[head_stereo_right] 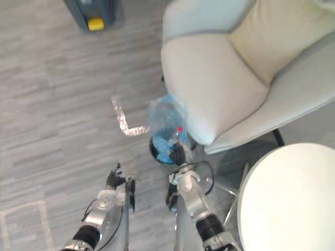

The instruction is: Gather rubbish on tea table into small bin, then transfer packed bag to large trash can.

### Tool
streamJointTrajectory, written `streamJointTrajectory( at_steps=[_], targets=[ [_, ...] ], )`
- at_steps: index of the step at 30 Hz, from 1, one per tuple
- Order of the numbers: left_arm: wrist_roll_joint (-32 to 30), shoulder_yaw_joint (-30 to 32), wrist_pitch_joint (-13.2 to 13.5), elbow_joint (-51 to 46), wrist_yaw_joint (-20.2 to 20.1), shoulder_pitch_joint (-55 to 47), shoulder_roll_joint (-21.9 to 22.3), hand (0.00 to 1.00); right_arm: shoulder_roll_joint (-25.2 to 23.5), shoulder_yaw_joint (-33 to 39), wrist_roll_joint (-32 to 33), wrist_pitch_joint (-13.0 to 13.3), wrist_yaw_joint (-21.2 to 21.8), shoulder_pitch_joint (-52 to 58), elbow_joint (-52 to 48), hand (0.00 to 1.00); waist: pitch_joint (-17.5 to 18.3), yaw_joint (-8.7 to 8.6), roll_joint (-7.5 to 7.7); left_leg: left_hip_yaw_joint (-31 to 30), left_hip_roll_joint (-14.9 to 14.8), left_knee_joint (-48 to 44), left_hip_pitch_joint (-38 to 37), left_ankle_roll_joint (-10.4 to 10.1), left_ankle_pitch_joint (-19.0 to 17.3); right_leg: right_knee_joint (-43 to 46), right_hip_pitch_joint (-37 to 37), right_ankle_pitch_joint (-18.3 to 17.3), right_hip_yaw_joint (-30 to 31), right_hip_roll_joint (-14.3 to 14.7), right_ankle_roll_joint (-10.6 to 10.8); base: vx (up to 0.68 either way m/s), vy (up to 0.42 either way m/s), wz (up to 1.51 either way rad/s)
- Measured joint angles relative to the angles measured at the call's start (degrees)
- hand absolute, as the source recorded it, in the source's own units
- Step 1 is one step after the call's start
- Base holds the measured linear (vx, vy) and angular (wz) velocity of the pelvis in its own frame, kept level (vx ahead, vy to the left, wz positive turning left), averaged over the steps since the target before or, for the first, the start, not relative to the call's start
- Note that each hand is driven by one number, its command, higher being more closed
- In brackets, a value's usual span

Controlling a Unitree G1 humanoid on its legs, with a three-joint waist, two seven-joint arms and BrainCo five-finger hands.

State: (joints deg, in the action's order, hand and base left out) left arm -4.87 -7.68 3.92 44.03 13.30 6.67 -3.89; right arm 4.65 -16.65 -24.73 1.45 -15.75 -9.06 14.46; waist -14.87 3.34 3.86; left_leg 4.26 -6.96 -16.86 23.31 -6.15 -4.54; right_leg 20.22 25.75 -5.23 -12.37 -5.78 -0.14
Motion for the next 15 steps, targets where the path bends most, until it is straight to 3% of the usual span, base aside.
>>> streamJointTrajectory(
  at_steps=[7, 10, 15],
  targets=[
    [-1.98, -0.26, -0.83, 2.28, -0.21, -2.34, -1.07, 0.00, 0.47, 1.00, 0.10, 0.66, 2.41, 1.78, -0.03, 1.00, 3.27, -1.21, -0.27, 1.68, 0.76, 9.31, -9.57, 0.17, 3.22, -12.77, -10.20, 5.72, 0.88, 1.61, 1.04, 0.11, 0.038, -0.13],
    [-2.85, -0.28, -0.84, 2.06, -0.32, -4.54, -1.97, 0.00, 0.69, 0.77, 0.11, 1.14, 3.75, 4.47, -1.65, 1.00, 6.13, -1.31, -0.30, 2.40, 1.06, 11.23, -12.85, 0.17, 3.31, -17.44, -14.44, 7.56, 1.67, 2.02, 1.67, 0.07, 0.053, -0.12],
    [-2.89, -1.12, -0.80, -3.06, -1.40, -7.33, -2.16, 0.00, 3.45, 0.70, 0.72, 2.91, 5.66, 6.33, -7.41, 1.00, 7.82, -1.46, -0.67, 3.11, 2.14, 12.97, -15.90, 0.66, 3.60, -22.12, -18.23, 10.09, 2.95, 1.79, 2.32, -0.01, 0.046, -0.09]
  ],
)
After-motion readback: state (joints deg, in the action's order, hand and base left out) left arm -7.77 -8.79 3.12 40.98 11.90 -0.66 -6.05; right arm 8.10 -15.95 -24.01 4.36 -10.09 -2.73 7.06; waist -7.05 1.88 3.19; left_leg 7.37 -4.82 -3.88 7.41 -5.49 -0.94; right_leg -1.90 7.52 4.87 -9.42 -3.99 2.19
